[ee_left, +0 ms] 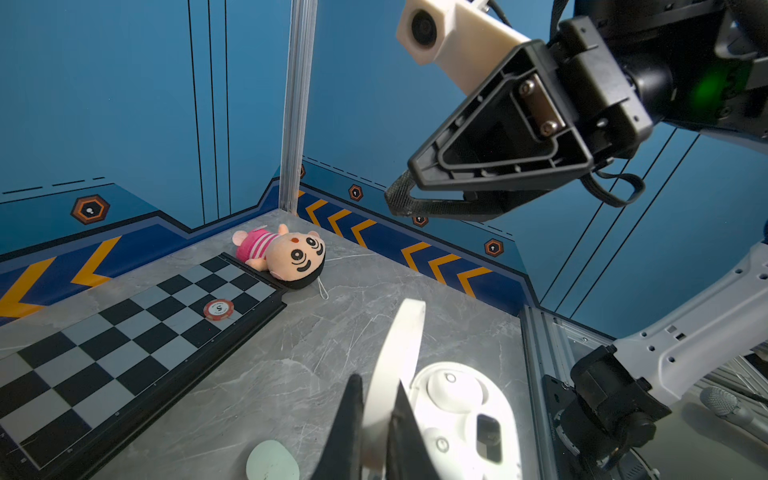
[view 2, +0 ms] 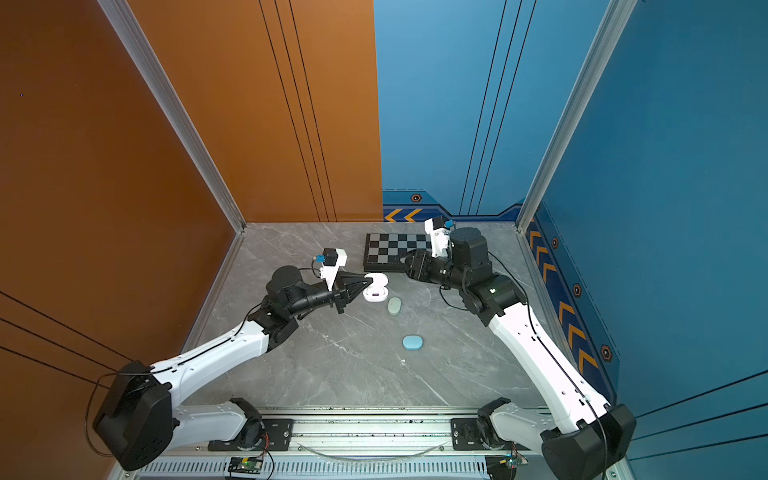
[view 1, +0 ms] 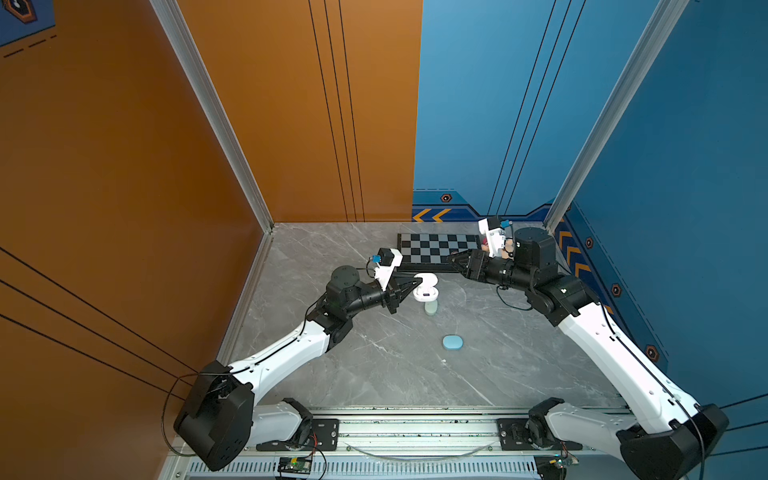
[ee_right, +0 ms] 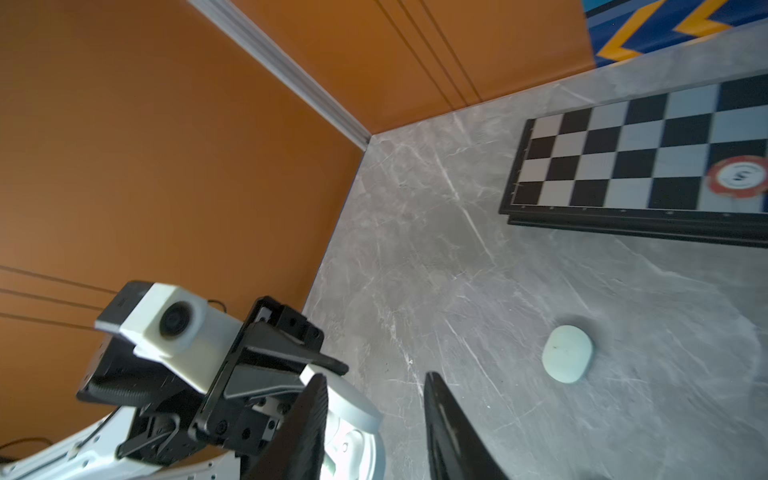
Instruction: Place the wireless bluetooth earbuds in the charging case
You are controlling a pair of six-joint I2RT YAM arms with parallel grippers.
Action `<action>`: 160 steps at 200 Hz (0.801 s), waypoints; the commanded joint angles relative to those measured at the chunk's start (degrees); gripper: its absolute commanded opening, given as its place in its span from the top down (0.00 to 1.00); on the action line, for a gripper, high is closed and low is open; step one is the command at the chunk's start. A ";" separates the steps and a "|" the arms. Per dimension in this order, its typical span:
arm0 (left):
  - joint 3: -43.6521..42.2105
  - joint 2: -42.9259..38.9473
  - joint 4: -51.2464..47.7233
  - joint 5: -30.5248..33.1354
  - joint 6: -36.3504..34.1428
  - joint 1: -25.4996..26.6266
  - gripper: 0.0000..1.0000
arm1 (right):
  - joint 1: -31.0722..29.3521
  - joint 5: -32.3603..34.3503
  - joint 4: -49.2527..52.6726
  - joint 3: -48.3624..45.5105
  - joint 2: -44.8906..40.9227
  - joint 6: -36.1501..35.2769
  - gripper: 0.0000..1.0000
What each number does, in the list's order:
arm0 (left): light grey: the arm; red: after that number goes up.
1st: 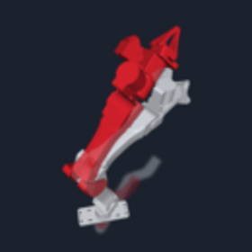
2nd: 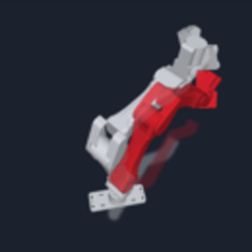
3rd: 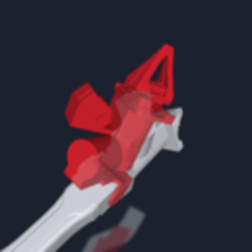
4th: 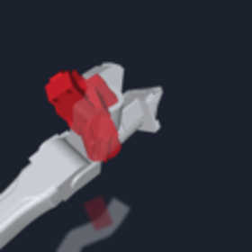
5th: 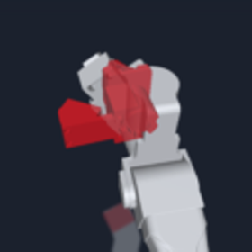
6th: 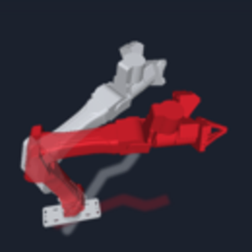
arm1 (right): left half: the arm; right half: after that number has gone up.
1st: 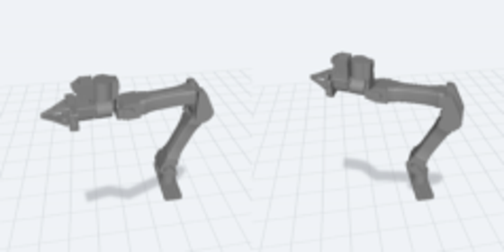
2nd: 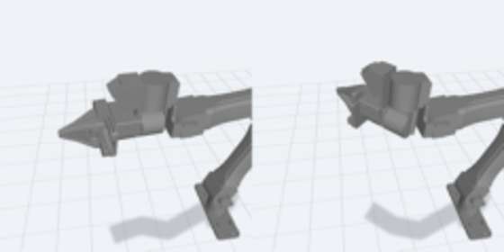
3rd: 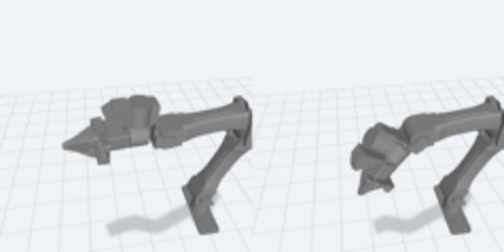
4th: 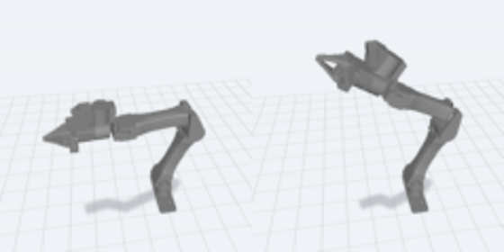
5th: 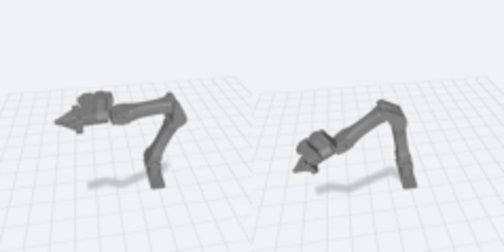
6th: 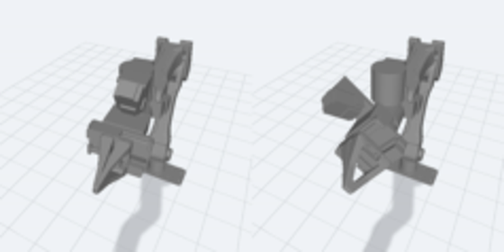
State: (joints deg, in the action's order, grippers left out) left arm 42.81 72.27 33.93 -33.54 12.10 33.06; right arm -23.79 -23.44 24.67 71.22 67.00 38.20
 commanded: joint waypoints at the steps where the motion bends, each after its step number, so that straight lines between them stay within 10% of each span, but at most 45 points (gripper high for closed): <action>1: -2.95 -1.91 1.36 2.85 -3.76 0.24 1.00 | 0.91 15.88 11.52 0.88 -1.49 6.73 0.59; 160: -22.34 3.14 7.33 28.52 -12.99 9.12 1.00 | -9.57 30.64 14.56 -13.37 7.48 39.76 0.57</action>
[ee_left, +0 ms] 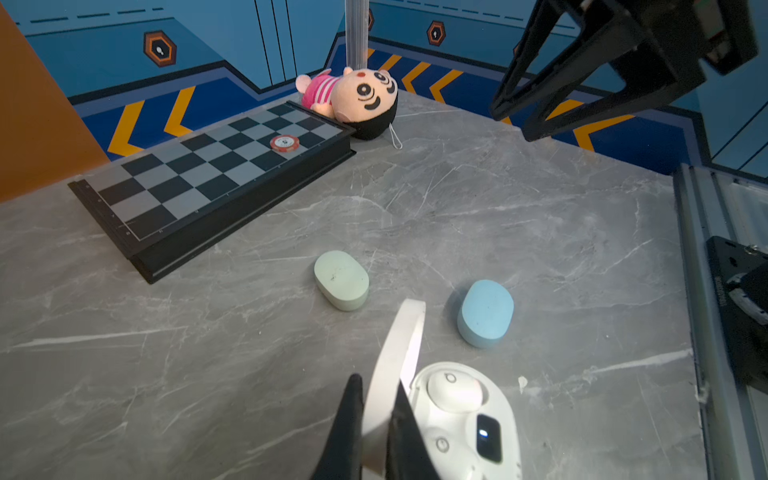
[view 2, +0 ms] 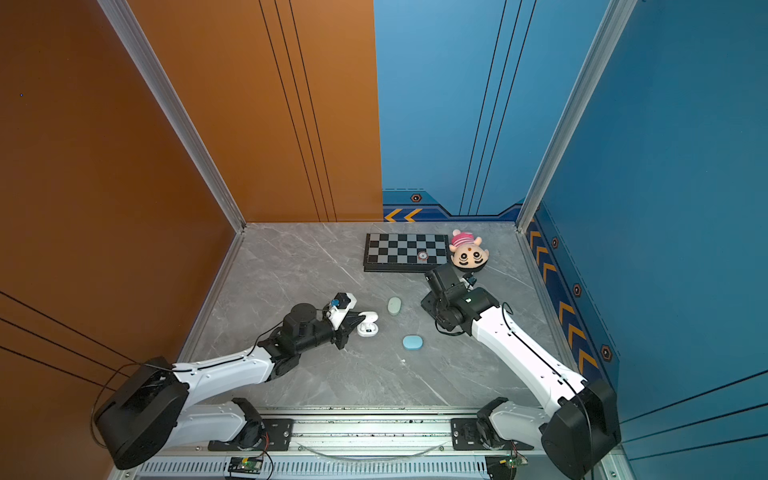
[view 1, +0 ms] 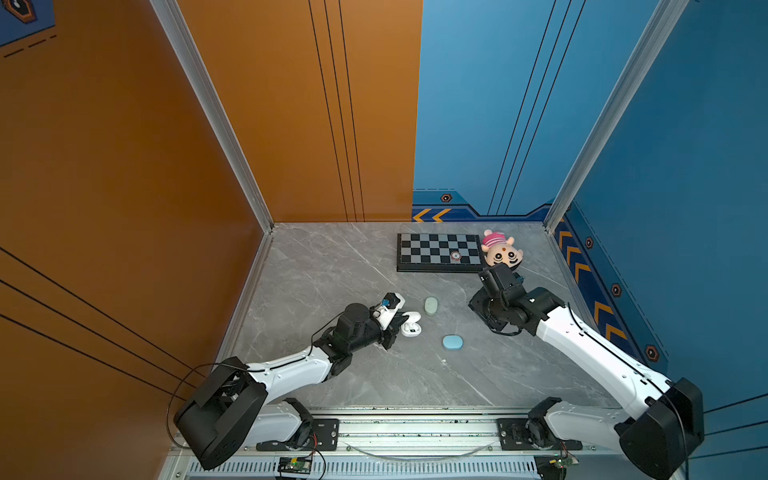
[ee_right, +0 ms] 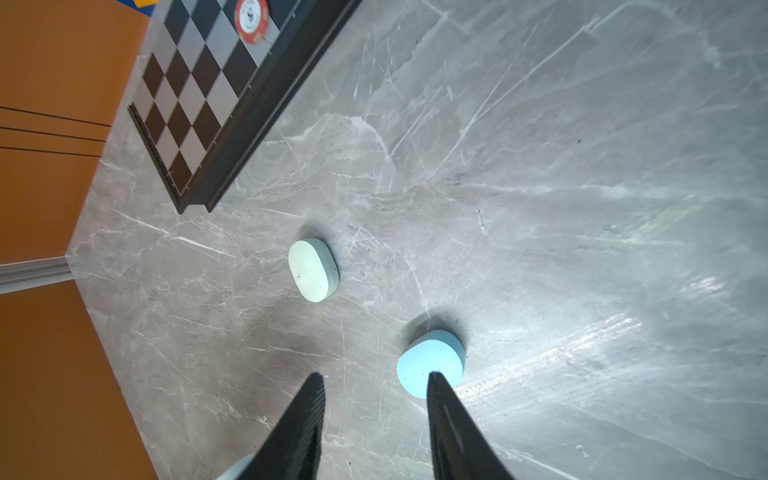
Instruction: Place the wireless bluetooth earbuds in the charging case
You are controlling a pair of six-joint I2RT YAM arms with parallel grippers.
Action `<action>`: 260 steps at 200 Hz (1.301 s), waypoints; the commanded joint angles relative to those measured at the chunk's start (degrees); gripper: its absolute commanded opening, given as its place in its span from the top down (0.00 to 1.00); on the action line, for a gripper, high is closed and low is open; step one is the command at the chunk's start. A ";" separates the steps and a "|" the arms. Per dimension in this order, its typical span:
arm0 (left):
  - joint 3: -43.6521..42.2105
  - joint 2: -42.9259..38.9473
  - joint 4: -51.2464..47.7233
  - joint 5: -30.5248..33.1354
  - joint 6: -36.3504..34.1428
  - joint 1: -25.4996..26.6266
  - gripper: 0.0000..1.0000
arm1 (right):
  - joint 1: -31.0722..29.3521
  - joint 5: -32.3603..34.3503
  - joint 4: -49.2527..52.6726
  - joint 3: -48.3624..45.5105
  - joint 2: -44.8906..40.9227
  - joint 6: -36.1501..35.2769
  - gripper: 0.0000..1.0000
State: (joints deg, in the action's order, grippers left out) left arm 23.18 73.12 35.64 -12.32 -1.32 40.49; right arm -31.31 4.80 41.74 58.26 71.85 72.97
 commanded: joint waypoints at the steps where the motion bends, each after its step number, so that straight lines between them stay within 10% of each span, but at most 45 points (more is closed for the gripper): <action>1: -2.79 2.42 5.87 7.48 0.52 1.74 1.00 | -2.16 2.45 -2.57 -0.37 2.74 5.03 0.57; 91: -4.20 26.08 34.92 14.55 5.98 4.00 1.00 | -5.36 2.58 -2.51 0.28 4.91 6.99 0.56; 164: -3.69 31.97 39.38 15.32 4.58 4.68 0.93 | -5.47 3.20 -0.94 0.51 3.98 7.26 0.55; 213: -5.79 31.44 42.46 15.10 4.56 4.33 0.60 | -5.62 3.10 -0.87 1.61 4.30 5.00 0.53; 260: -10.69 23.53 43.86 16.83 6.08 3.49 0.24 | -6.20 1.74 0.69 10.46 9.17 -16.01 0.43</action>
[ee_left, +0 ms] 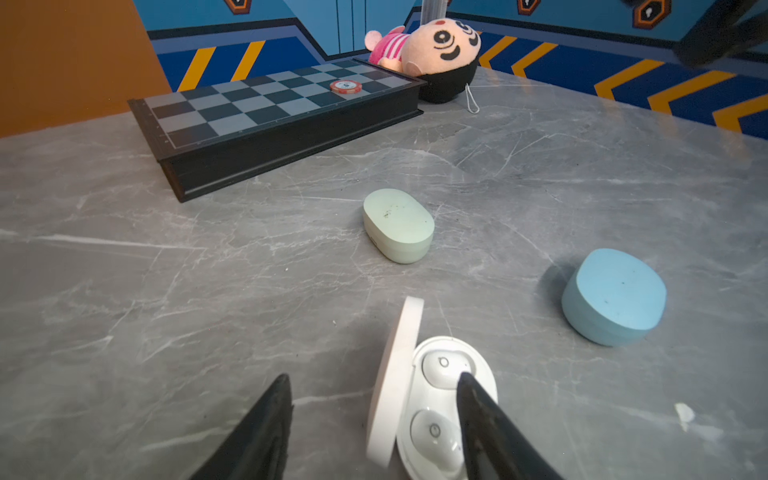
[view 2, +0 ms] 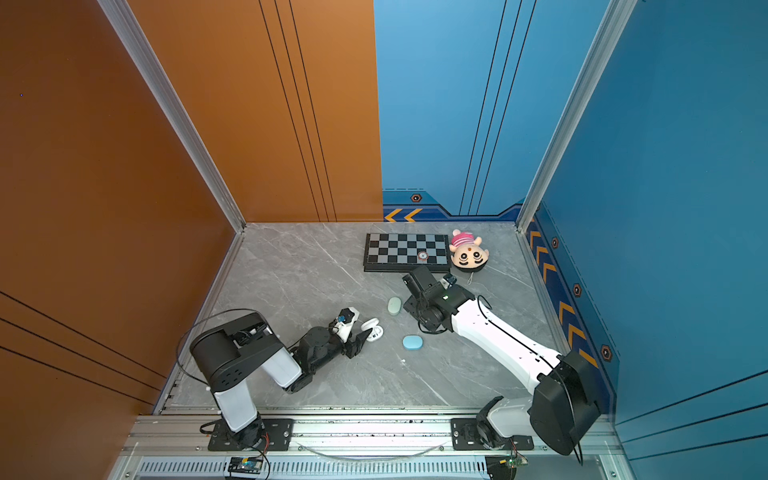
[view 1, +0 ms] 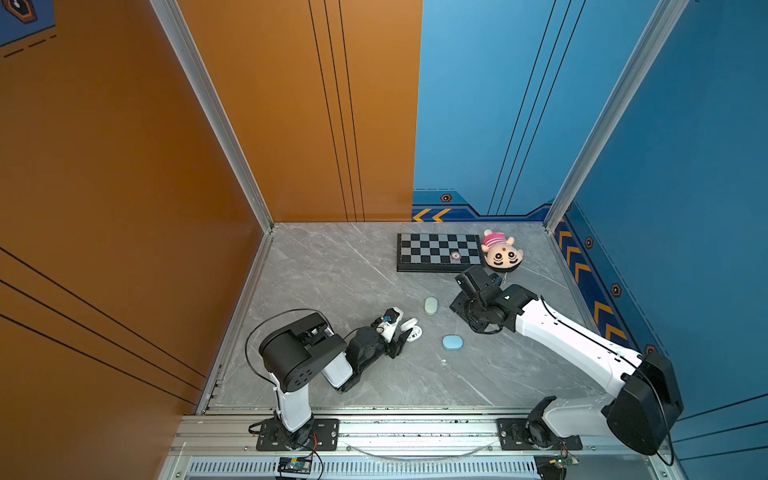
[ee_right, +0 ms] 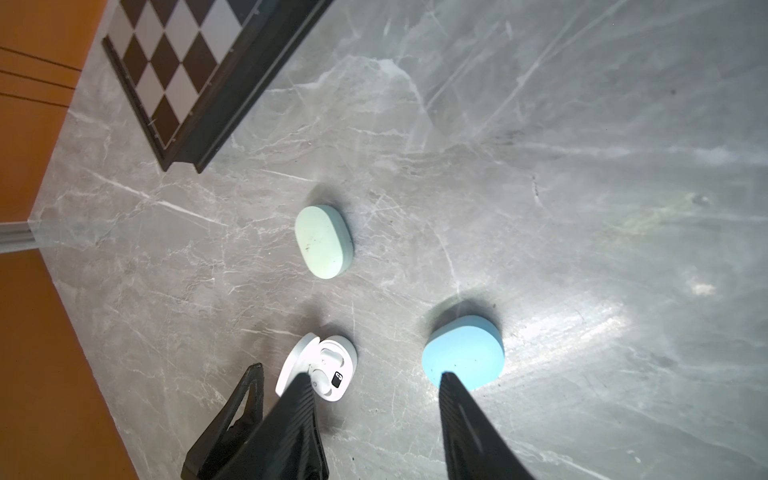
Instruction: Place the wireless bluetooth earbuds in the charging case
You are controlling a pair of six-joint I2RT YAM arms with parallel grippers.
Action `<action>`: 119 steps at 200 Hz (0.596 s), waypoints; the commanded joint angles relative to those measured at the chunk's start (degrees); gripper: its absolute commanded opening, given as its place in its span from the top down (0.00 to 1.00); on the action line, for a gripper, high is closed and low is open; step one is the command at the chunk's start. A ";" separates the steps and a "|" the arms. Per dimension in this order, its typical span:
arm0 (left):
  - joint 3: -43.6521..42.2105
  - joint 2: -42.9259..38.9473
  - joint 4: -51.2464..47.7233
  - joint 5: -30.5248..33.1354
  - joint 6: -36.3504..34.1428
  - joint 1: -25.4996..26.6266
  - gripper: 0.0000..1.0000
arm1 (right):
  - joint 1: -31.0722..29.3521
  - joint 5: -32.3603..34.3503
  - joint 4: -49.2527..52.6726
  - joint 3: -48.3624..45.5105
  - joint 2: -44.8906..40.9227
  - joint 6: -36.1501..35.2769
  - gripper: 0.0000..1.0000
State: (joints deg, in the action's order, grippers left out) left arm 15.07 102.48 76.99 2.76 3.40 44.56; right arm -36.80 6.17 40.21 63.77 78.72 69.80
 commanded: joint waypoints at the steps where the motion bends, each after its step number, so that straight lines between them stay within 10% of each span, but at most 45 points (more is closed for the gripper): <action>1: -2.72 -6.21 2.44 1.86 1.49 -0.59 0.23 | -0.81 0.30 2.23 5.13 2.53 -13.15 0.42; 39: -3.86 -29.00 -18.48 2.70 3.17 -1.76 0.00 | -2.86 -1.87 1.71 10.09 9.82 -18.73 0.30; 64: 1.65 -44.87 -45.22 4.20 0.38 -2.22 0.02 | -5.56 -1.39 1.56 13.79 16.00 -21.16 0.25; 119: 3.21 -65.53 -69.45 3.21 -0.87 -7.00 0.02 | -8.68 -1.10 1.68 23.58 29.95 -25.30 0.24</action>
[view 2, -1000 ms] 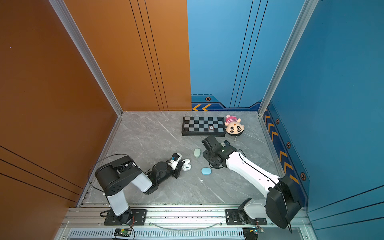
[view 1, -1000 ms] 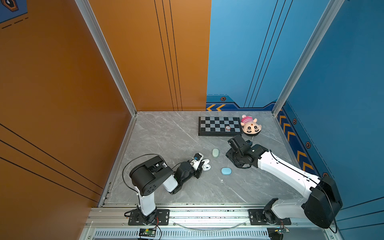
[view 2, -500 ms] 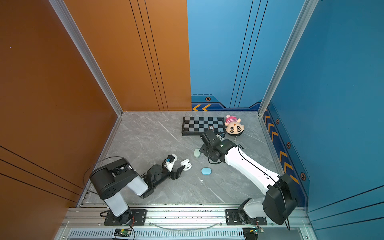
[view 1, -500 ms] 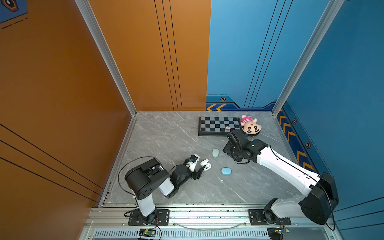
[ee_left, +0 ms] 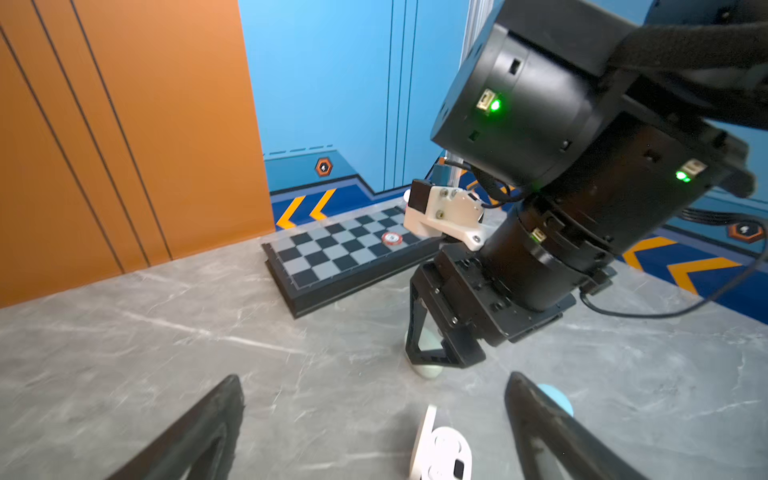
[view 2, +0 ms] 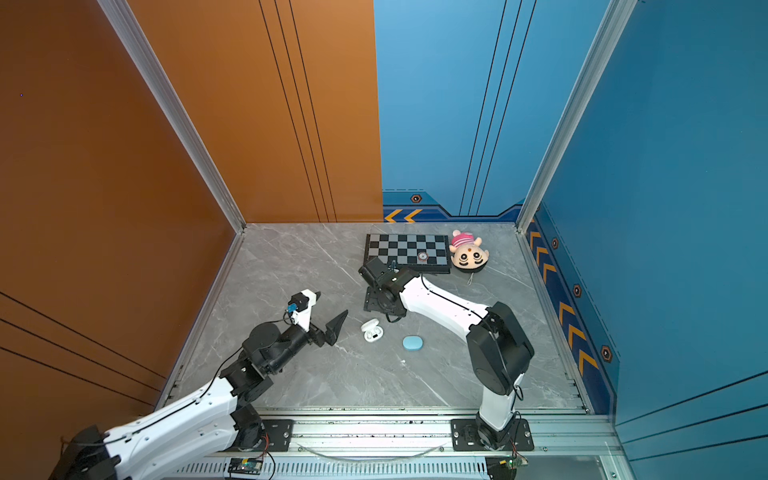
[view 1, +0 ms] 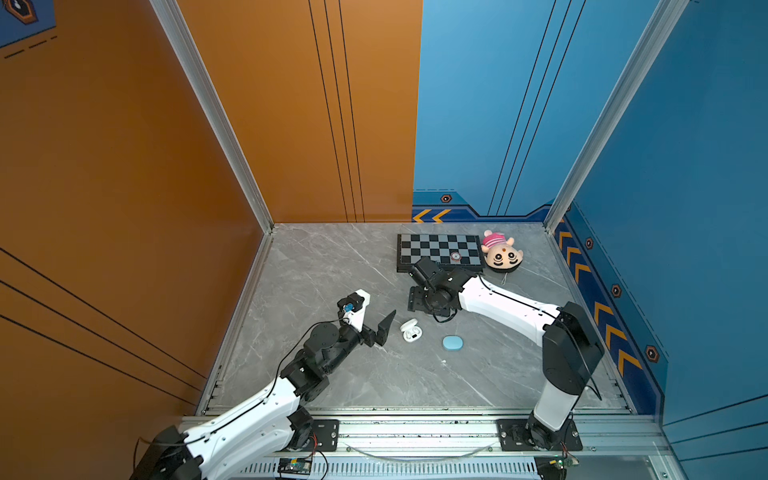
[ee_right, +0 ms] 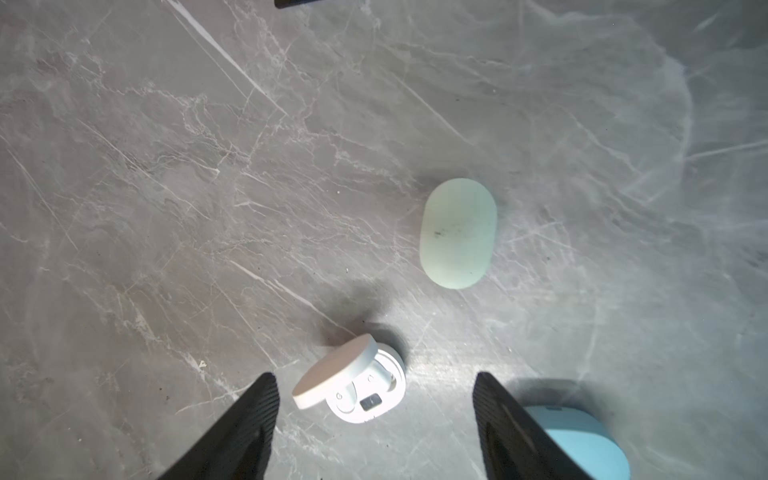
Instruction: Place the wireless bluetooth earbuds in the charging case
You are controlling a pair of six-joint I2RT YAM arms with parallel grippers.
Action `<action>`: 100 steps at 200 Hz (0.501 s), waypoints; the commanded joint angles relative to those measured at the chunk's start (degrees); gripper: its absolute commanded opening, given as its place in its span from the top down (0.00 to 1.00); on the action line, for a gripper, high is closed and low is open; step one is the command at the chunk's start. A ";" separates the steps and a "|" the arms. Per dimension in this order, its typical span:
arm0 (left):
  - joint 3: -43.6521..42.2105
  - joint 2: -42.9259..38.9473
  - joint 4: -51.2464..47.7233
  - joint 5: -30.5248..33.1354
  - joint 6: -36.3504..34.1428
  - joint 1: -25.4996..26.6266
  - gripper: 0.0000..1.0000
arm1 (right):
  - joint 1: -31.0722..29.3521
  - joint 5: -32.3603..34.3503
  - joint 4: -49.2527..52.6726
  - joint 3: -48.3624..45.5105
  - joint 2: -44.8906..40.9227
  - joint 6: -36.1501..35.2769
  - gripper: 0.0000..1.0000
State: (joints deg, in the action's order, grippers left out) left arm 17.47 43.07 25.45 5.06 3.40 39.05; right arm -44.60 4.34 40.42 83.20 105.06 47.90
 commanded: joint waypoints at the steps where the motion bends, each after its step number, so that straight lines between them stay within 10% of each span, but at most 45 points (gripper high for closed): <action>1: 0.76 -6.44 -18.26 0.91 -0.81 -1.55 0.02 | -0.95 0.70 1.44 4.33 3.86 -3.41 0.24; 100: 0.22 -20.72 -29.16 5.76 1.26 -3.28 0.02 | -2.76 -0.05 3.17 -2.70 4.13 -6.59 0.29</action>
State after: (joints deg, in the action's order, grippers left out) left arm 17.47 21.76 -1.43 9.21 3.64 36.62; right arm -46.57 4.32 40.99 84.18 112.40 43.22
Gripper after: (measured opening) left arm 0.982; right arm 0.712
